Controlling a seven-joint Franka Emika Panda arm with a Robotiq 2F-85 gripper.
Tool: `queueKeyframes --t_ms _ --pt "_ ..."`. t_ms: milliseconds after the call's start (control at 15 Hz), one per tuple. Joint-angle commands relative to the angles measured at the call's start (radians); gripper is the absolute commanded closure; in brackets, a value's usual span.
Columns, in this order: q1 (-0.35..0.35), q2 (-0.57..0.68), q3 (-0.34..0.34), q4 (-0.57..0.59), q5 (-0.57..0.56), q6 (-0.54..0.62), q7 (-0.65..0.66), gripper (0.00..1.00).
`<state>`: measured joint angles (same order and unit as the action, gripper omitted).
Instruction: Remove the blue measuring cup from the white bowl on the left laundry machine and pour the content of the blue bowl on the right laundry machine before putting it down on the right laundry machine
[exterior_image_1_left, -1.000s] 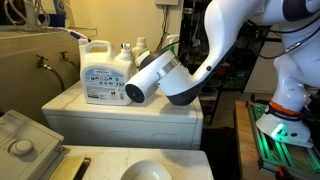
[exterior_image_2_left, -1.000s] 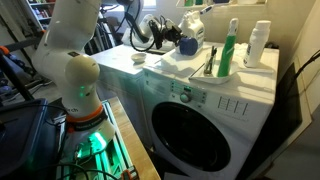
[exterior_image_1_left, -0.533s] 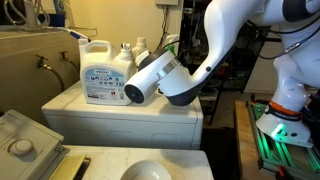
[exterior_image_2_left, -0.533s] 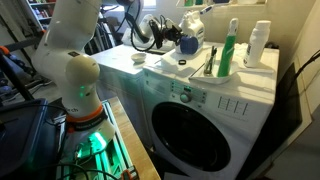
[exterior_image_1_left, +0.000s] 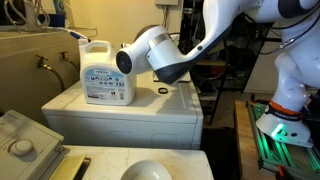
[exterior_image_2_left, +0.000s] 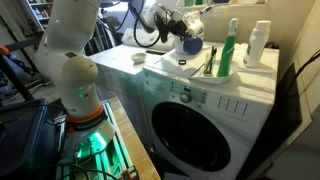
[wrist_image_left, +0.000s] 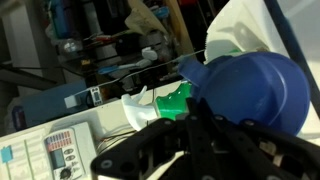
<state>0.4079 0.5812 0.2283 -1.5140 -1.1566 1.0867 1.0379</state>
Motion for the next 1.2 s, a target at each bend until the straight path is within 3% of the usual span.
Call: queueKeyframes --t_ms 0,467,800,867,1133 --pt "-0.064 -0.105 0.013 -0.043 0.158 0.084 0.012 0.99" --pt "-0.114 -0.201 -0.010 -0.049 0.496 0.243 0.010 0.99" --pt "-0.133 -0.239 -0.043 -0.089 0.731 0.422 0.022 0.99" --pt "-0.093 -0.194 -0.065 -0.018 0.660 0.347 -0.005 0.96" --pt "-0.130 -0.202 -0.078 -0.009 0.831 0.412 0.046 0.99"
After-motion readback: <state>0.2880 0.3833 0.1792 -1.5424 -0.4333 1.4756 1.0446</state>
